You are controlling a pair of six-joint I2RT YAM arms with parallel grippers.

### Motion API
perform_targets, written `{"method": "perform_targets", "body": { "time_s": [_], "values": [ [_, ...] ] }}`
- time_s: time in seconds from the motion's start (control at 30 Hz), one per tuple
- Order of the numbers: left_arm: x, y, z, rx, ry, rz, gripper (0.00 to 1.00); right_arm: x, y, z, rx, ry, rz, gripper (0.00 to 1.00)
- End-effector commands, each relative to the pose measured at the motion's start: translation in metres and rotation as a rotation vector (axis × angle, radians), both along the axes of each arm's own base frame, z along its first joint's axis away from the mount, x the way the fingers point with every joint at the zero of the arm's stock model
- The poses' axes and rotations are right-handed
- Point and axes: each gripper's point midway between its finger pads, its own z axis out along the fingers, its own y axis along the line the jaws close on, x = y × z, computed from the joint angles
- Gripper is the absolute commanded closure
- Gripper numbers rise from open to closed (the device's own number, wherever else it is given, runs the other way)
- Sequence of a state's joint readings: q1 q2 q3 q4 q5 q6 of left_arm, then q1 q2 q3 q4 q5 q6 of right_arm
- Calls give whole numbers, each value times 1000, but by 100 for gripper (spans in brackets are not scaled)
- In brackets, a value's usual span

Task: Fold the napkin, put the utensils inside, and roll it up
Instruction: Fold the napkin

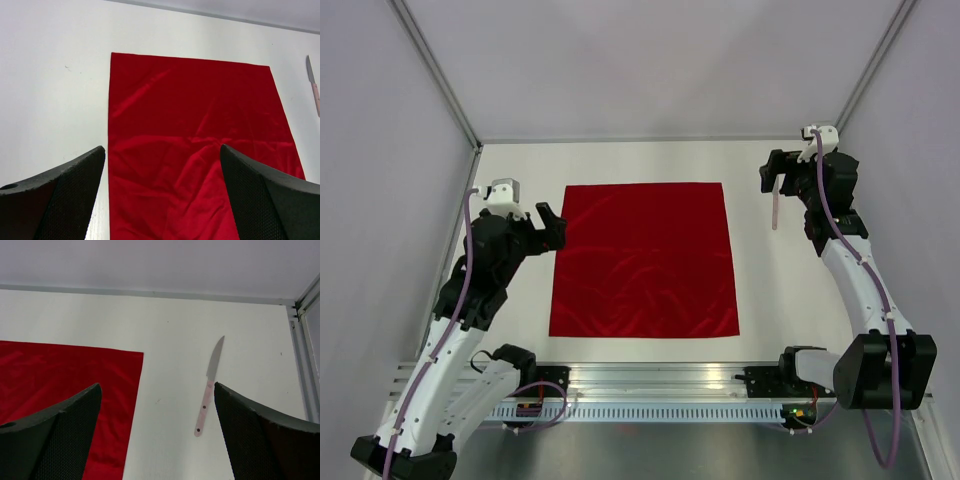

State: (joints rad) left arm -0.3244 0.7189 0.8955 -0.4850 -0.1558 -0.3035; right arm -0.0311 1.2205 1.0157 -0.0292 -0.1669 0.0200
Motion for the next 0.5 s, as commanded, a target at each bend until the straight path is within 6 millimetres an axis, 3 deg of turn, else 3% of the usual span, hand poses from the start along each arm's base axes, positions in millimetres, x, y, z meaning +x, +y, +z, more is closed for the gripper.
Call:
{"method": "perform_targets", "body": {
  "time_s": [0.0, 0.17, 0.23, 0.27, 0.3, 0.33, 0.37, 0.4, 0.47],
  "values": [
    [-2, 3, -2, 40, -2, -14, 0, 4, -4, 7, -14, -32, -7, 2],
    [6, 0, 12, 33, -10, -8, 0, 6, 6, 3, -35, -6, 72, 2],
    [9, -7, 43, 6, -61, -39, 0, 9, 20, -4, -18, 24, 148, 2],
    [10, -8, 67, -8, -105, -43, 0, 9, 33, 1, 2, 27, 223, 2],
    [15, -10, 75, -10, -111, -43, 0, 11, 44, 0, -3, 36, 255, 2],
    [17, -10, 84, -12, -126, -44, 0, 11, 60, -13, -10, 86, 293, 2],
    [17, -10, 108, -23, -170, -45, 0, 14, 72, -7, -29, 82, 310, 2],
    [22, -13, 112, -22, -169, -50, 0, 9, 104, -11, -41, 96, 379, 2],
    [21, -13, 140, -38, -220, -52, 0, 5, 135, -22, -58, 136, 431, 4]
  ]
}}
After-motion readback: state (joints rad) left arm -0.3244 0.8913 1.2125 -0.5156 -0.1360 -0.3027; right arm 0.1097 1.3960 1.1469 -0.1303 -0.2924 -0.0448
